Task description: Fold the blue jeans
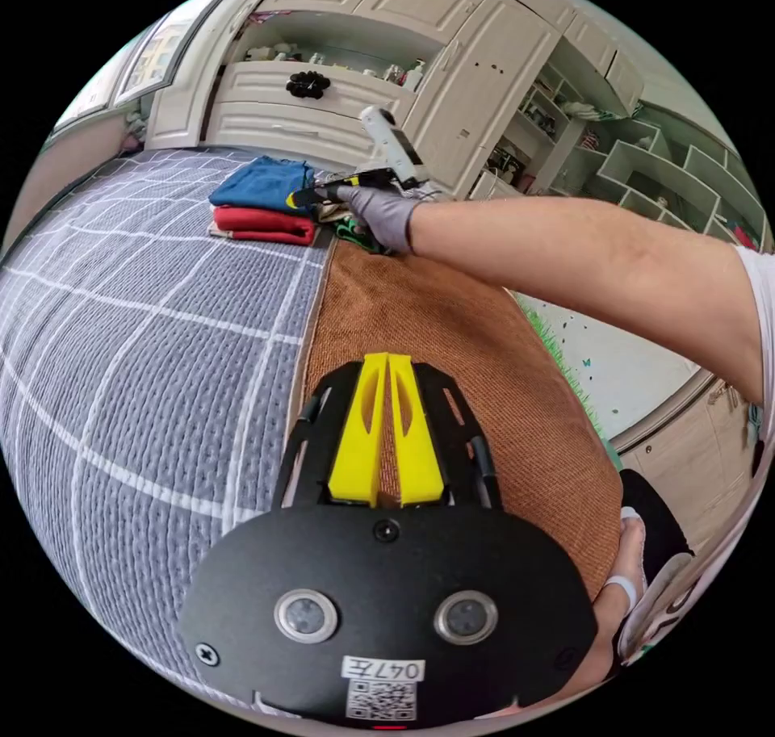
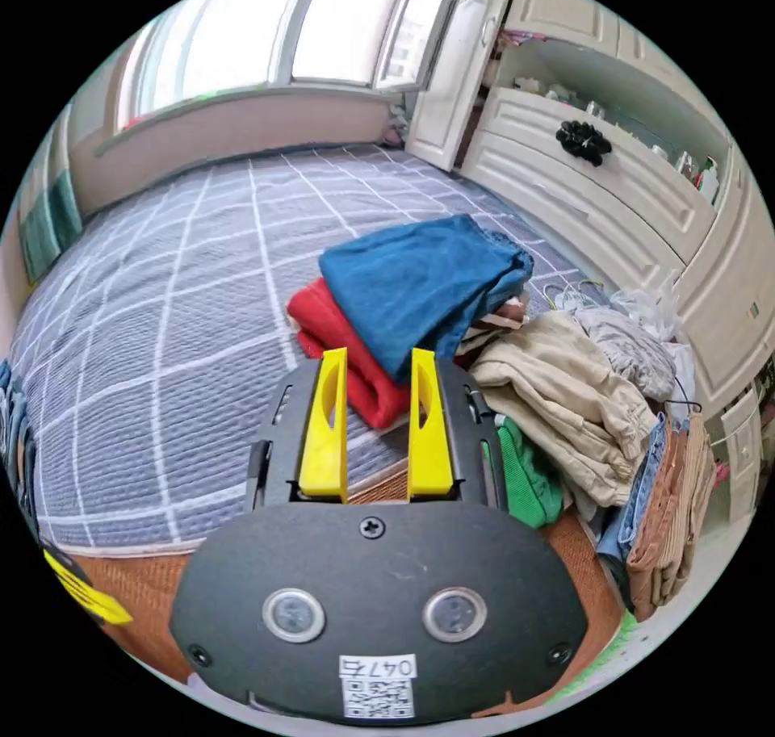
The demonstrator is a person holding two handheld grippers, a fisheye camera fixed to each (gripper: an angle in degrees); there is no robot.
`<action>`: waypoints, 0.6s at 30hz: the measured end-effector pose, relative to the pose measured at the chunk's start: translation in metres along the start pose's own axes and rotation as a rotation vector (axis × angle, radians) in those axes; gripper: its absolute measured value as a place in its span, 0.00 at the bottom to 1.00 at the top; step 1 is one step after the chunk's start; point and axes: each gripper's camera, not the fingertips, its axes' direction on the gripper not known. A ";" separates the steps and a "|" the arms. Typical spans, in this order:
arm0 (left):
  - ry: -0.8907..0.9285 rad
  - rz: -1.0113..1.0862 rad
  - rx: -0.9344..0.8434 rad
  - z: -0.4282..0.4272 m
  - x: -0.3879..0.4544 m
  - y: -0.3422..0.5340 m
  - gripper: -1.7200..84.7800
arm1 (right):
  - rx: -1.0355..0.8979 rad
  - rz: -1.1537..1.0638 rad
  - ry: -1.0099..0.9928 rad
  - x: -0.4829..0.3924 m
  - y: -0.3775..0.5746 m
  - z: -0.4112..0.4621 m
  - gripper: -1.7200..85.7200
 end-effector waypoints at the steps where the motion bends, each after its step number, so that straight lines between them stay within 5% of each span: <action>1: 0.003 -0.003 -0.001 0.001 -0.001 -0.001 0.01 | -0.025 0.011 0.013 0.001 -0.003 0.009 0.09; 7: -0.114 -0.024 0.027 -0.005 -0.003 -0.010 0.01 | -0.003 0.136 -0.083 0.010 -0.011 0.012 0.02; 10: -0.335 -0.110 0.139 -0.032 -0.001 -0.012 0.01 | 0.018 0.056 -0.117 0.006 0.001 -0.032 0.02; 14: -0.568 -0.274 0.295 -0.077 0.000 -0.010 0.01 | 0.039 -0.033 -0.447 -0.003 0.082 -0.135 0.02; 18: -0.573 -0.352 0.347 -0.099 0.002 -0.013 0.01 | -0.151 -0.032 -0.537 -0.022 0.226 -0.227 0.03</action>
